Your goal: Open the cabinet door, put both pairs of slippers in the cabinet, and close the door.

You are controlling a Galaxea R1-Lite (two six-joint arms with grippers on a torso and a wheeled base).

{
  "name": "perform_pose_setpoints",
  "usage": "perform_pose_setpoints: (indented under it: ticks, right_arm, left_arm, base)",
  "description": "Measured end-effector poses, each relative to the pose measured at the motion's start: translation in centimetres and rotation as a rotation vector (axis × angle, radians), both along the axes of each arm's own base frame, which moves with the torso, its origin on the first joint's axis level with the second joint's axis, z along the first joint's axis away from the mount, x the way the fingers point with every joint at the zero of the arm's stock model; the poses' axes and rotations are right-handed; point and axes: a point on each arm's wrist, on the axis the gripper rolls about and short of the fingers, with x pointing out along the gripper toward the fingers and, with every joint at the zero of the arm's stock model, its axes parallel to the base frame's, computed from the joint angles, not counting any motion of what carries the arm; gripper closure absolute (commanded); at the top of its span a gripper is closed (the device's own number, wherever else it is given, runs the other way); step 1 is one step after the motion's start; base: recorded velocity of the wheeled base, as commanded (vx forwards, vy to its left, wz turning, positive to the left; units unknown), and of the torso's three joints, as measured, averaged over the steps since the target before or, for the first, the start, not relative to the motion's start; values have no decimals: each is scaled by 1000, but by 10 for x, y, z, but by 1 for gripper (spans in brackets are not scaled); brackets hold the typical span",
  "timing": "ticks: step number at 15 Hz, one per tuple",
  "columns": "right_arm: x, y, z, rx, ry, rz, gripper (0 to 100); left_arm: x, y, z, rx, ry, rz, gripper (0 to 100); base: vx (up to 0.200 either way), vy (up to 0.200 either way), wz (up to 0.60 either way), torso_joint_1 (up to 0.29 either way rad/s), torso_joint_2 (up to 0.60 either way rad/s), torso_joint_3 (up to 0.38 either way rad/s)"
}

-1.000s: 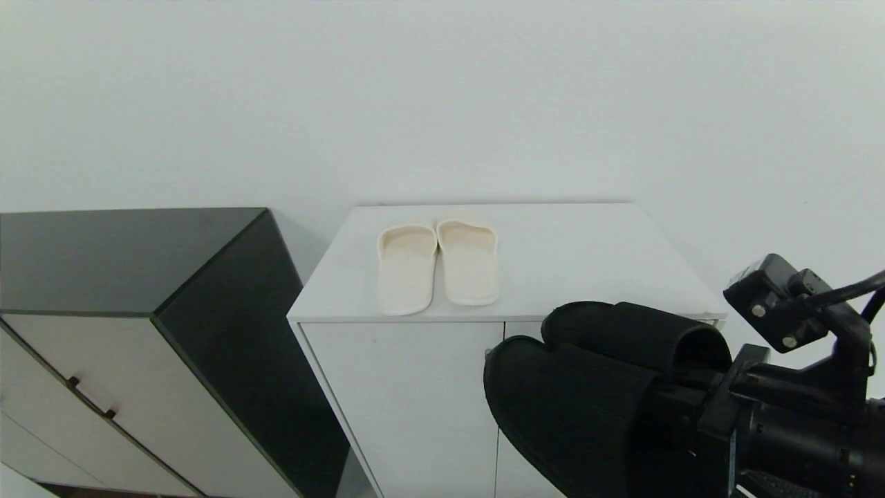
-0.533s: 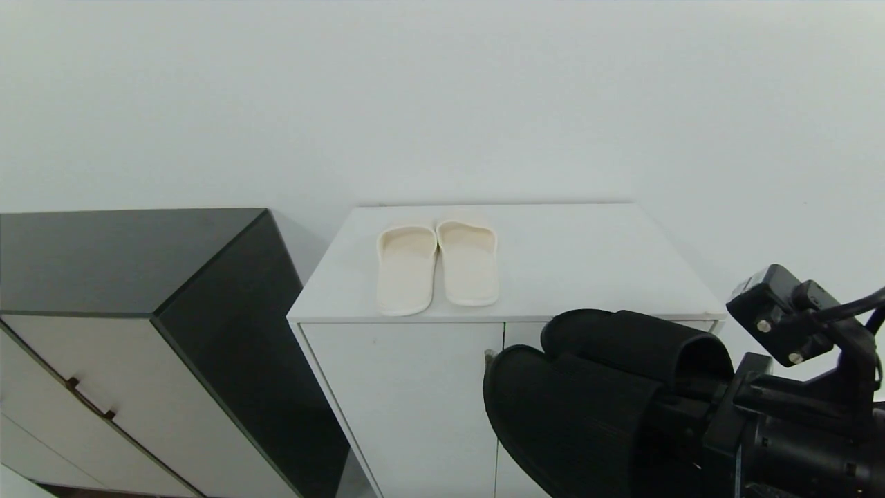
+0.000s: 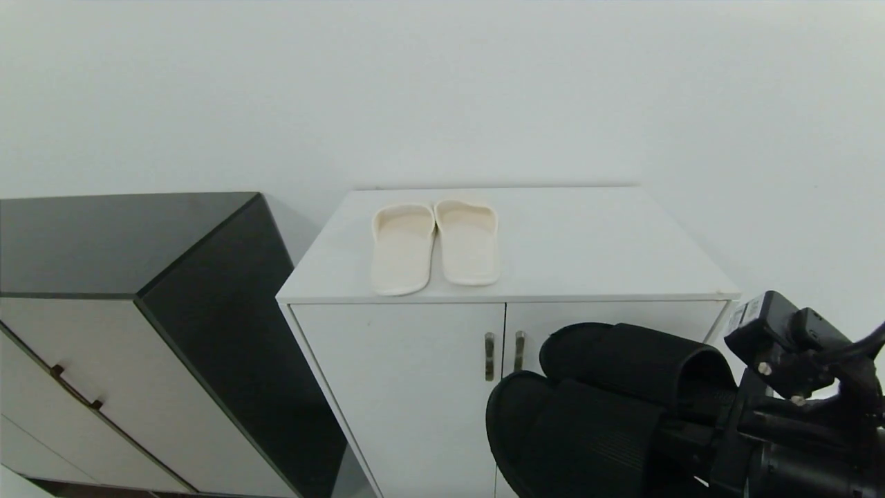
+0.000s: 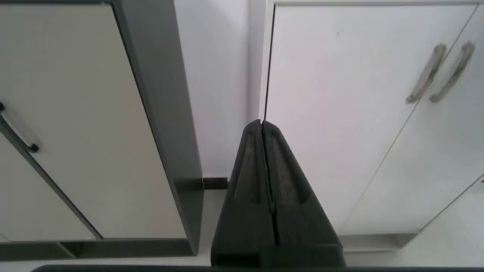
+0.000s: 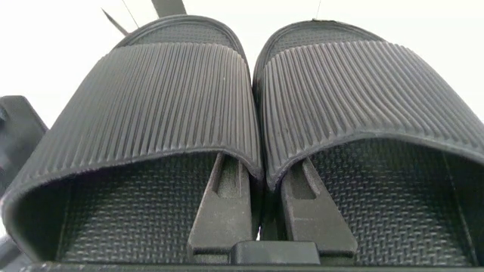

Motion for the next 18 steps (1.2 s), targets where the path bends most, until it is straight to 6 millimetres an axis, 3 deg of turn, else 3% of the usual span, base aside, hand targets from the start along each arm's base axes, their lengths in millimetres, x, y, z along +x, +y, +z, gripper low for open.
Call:
perform_pose_setpoints:
  ticks: [6, 7, 18]
  right_arm:
    - [-8, -7, -6, 1, 18, 72, 100]
    - [-9, -8, -7, -1, 21, 74, 100]
    - [-12, -11, -11, -6, 30, 110, 100]
  left_arm:
    - [0, 0, 0, 1, 0, 0, 100]
    - [0, 0, 0, 2, 0, 0, 0]
    - [0, 0, 0, 2, 0, 0, 0]
  base:
    - [0, 0, 0, -194, 513, 314]
    - [0, 0, 0, -173, 500, 315]
    - [0, 0, 0, -134, 472, 334]
